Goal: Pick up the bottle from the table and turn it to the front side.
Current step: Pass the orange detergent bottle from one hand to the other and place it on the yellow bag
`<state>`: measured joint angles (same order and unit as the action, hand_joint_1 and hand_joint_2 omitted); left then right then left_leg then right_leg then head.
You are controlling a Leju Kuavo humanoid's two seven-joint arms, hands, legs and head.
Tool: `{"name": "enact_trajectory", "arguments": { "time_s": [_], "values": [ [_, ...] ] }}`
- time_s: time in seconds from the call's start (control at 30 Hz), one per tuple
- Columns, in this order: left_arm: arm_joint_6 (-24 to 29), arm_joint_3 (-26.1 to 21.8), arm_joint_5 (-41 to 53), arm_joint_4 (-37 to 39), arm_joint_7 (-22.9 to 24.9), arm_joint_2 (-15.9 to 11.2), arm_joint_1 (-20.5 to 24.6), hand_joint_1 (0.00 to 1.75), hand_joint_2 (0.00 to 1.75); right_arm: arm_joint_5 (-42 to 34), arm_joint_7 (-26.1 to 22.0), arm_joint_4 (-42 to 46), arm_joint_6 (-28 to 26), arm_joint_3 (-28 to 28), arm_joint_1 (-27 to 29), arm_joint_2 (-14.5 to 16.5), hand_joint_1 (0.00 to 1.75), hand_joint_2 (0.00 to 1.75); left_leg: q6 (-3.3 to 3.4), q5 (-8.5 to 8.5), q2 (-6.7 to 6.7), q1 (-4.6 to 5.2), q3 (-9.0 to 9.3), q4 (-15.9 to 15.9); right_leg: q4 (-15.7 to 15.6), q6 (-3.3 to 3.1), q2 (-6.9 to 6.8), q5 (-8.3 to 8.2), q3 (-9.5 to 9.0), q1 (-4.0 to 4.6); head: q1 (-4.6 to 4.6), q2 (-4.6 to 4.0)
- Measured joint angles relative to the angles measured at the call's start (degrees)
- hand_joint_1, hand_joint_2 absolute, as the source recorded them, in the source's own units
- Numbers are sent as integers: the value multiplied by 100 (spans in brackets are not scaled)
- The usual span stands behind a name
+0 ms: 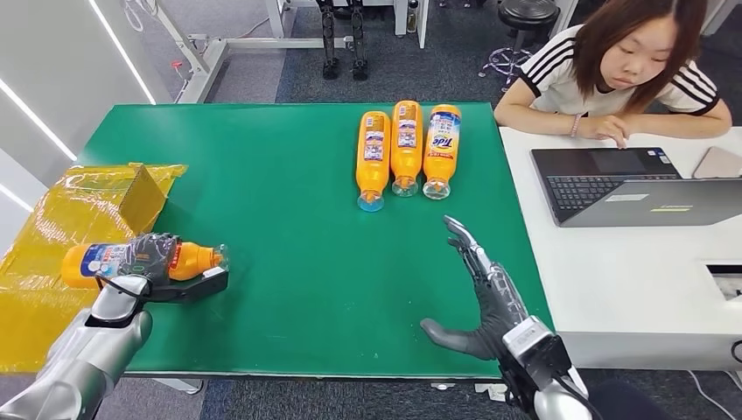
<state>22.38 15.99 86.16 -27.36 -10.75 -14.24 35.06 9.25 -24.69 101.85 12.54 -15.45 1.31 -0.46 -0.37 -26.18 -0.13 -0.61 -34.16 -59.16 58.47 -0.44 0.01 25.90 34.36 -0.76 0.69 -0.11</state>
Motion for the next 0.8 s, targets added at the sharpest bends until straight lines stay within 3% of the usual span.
{"name": "enact_trajectory", "arguments": {
  "time_s": [0.33, 0.57, 0.8],
  "values": [
    [-195, -307, -432, 208, -519, 154, 215, 0, 175, -208, 69, -58, 3, -39, -41, -1, 0, 175, 1, 5, -13, 3, 2, 0, -1, -1, -12, 0, -6, -2, 0, 0],
    [-553, -721, -1512, 216, -1294, 405, 219, 0, 175, -365, 73, -134, 119, -22, -68, -2, 0, 175, 2, 5, -14, 4, 5, 0, -2, 0, -15, -1, -11, -3, -1, 0],
    [-765, -1051, -2237, 214, -1721, 628, 220, 0, 175, -533, 96, -271, 252, 84, -103, 0, 0, 175, 1, 5, -14, 4, 13, 0, -1, 0, -15, -1, -17, -3, 1, 0]
  ]
}}
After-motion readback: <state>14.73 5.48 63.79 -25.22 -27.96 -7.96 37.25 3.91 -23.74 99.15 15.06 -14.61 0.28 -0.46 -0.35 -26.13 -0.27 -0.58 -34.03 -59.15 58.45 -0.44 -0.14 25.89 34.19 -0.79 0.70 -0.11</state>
